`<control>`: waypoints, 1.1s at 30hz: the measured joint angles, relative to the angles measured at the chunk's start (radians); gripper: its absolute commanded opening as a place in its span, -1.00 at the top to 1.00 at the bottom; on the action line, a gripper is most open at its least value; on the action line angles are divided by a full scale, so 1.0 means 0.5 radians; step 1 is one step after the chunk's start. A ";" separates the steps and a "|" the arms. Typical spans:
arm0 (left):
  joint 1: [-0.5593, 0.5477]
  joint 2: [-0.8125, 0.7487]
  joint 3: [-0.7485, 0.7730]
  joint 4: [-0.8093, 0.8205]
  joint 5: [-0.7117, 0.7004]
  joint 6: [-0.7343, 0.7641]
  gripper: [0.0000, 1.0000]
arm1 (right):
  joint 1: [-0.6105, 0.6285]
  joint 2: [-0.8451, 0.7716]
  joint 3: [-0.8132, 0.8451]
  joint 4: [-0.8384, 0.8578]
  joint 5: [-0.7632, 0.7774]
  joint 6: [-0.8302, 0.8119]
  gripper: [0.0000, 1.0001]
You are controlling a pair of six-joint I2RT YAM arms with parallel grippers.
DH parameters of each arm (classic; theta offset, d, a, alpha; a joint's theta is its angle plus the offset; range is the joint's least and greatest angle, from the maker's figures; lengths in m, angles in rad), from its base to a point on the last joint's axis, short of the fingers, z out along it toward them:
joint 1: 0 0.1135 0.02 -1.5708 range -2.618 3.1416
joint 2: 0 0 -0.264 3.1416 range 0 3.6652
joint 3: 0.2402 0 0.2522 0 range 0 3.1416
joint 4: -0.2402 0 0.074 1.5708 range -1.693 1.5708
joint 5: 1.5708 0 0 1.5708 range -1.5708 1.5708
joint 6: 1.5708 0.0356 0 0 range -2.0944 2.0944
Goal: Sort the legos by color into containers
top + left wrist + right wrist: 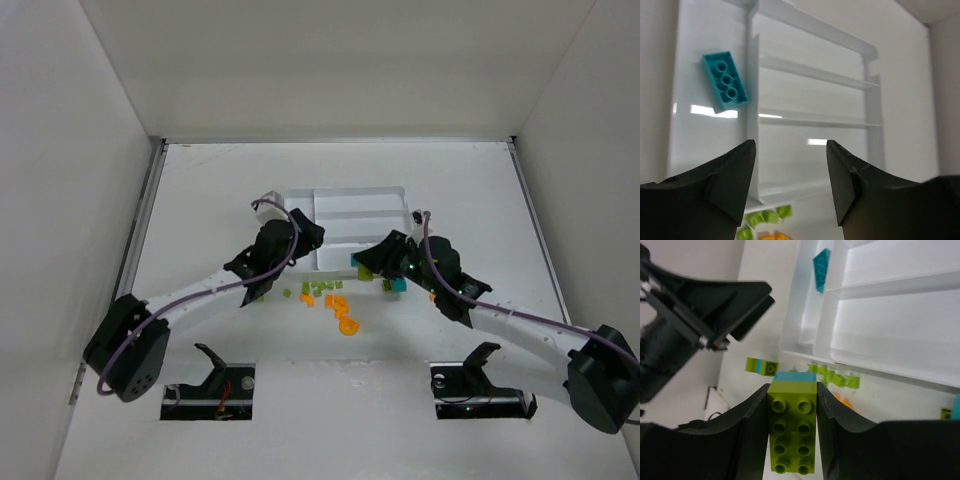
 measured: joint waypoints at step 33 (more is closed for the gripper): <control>-0.246 -0.148 -0.781 1.666 0.268 -1.192 0.02 | -0.144 0.931 0.079 1.508 -0.482 1.391 0.43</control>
